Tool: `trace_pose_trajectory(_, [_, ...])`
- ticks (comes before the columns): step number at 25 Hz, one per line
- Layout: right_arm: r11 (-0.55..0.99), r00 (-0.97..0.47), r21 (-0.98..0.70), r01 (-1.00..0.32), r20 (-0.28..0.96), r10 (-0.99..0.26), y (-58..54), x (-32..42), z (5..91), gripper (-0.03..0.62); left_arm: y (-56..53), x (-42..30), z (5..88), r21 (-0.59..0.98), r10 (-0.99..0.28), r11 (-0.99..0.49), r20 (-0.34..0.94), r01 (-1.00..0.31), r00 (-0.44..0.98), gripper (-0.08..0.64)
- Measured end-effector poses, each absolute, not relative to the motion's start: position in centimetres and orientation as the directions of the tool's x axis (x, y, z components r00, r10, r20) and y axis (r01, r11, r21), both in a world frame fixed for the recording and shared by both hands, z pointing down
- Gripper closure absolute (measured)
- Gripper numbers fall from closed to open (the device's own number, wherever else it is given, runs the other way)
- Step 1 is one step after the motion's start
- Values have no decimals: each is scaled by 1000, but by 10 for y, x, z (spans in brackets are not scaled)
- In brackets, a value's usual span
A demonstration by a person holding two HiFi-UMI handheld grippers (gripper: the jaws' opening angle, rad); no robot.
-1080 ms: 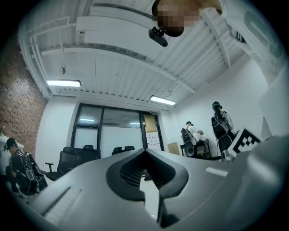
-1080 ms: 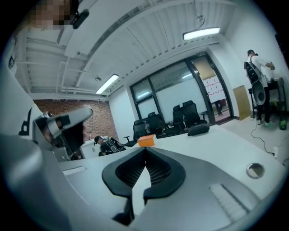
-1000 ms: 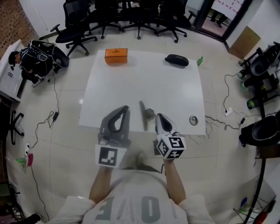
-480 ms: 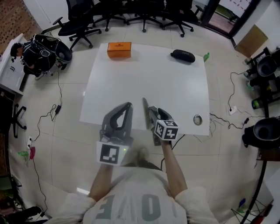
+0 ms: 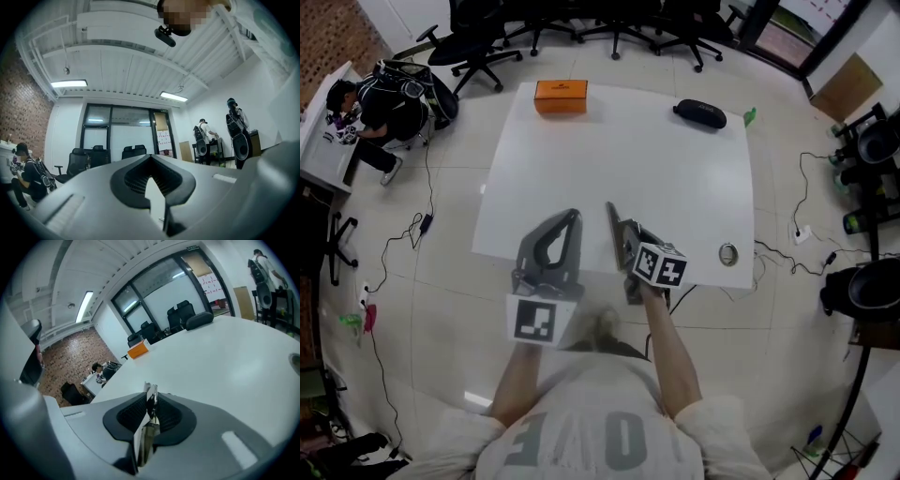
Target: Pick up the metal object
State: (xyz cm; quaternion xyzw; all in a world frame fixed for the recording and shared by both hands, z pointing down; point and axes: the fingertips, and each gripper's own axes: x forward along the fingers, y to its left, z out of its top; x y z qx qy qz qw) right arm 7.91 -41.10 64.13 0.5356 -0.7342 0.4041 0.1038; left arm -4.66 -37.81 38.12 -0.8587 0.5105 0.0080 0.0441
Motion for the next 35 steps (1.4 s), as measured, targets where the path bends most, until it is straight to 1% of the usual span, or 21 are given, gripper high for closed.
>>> trace_pose_trajectory(1, [109,-401,-473,-874,575,-713,-412,78,638,542,-378,-46,381,-68,-876,-475,-60,-877,479,558])
trace_pose_trajectory(2, [130,-390,-441,-888,573,-720,-412,77,634,549,-378,-46,381,-69,-875,-477,-61,-876,481,558])
trace_pose_trajectory(5, [201,-355,-314,-928,575,-737,-411,76,621,554,-377,-44,380,-75,-872,-480,-62,-874,485,558])
trace_pose_trajectory(7, [207,-341,-291,-934,552,-761,-410,79,609,555,-377,-43,379,-75,-871,-483,-66,-872,488,558])
trace_pose_trajectory(9, [203,-326,-281,-938,518,-791,-412,84,592,555,-376,-42,378,-74,-868,-486,-69,-871,491,558])
trace_pose_trajectory(11, [215,-305,-235,-948,478,-824,-414,89,568,555,-377,-42,377,-72,-868,-486,-74,-871,491,558])
trace_pose_trajectory(14, [232,-281,-170,-958,385,-879,-411,95,518,555,-377,-43,375,-64,-870,-481,-84,-874,485,558])
trace_pose_trajectory(19, [245,-283,-199,-949,191,-940,-380,103,427,554,-371,-40,369,-56,-866,-487,-102,-872,490,558])
trace_pose_trajectory(22, [248,-276,-209,-946,116,-954,-353,105,394,554,-367,-40,364,-49,-862,-491,-116,-870,493,558])
trace_pose_trajectory(27, [285,-310,-214,-934,93,-946,-335,99,380,554,-361,-41,360,-49,-859,-494,-125,-868,496,558])
trace_pose_trajectory(35, [273,-300,-270,-923,65,-952,-319,98,379,554,-343,-43,355,-41,-850,-508,-137,-860,509,558])
